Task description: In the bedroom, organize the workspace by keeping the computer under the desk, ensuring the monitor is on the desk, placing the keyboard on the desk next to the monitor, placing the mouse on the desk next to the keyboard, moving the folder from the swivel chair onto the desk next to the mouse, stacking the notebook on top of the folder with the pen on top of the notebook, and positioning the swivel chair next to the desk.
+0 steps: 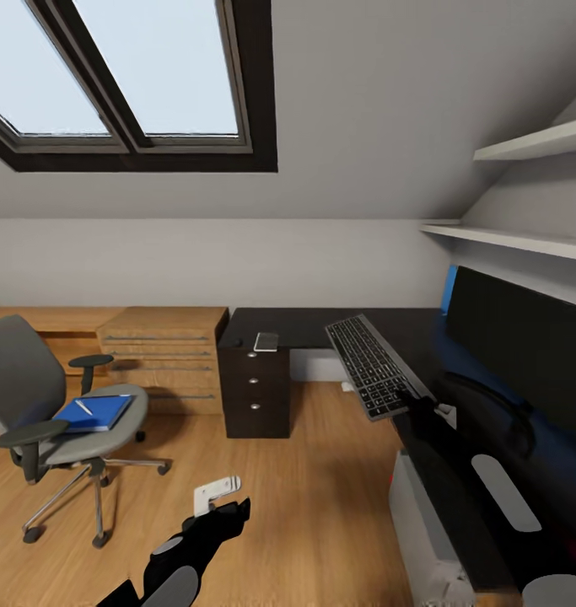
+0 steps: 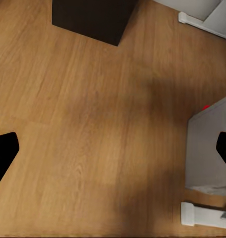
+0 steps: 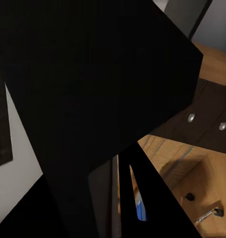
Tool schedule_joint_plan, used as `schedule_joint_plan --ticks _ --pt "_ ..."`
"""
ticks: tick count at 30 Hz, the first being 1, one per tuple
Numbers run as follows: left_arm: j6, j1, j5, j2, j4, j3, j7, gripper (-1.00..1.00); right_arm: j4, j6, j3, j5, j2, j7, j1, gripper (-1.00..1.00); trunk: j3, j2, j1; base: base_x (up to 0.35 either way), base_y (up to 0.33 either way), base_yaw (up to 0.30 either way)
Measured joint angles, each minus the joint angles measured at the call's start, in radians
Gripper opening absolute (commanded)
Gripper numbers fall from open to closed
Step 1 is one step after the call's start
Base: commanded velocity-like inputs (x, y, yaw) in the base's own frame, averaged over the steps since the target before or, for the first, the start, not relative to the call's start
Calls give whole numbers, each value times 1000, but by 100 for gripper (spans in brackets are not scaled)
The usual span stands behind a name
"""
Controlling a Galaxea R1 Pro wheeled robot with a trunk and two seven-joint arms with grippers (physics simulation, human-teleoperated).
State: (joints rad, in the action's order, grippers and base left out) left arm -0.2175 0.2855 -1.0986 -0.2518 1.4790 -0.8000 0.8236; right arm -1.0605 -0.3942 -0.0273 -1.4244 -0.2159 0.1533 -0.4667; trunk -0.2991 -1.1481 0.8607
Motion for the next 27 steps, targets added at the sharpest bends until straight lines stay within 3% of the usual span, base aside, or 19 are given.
schedule_joint_plan --ticks 21,27 --pt "0 0 0 0 0 1 1 100 2 3 0 2 1 -1 0 -100 66 147 -81 -292 -189 0" --pt "0 0 -2 -1 0 2 1 100 2 3 0 -3 1 -1 0 -100 66 147 -81 -75 -49 0"
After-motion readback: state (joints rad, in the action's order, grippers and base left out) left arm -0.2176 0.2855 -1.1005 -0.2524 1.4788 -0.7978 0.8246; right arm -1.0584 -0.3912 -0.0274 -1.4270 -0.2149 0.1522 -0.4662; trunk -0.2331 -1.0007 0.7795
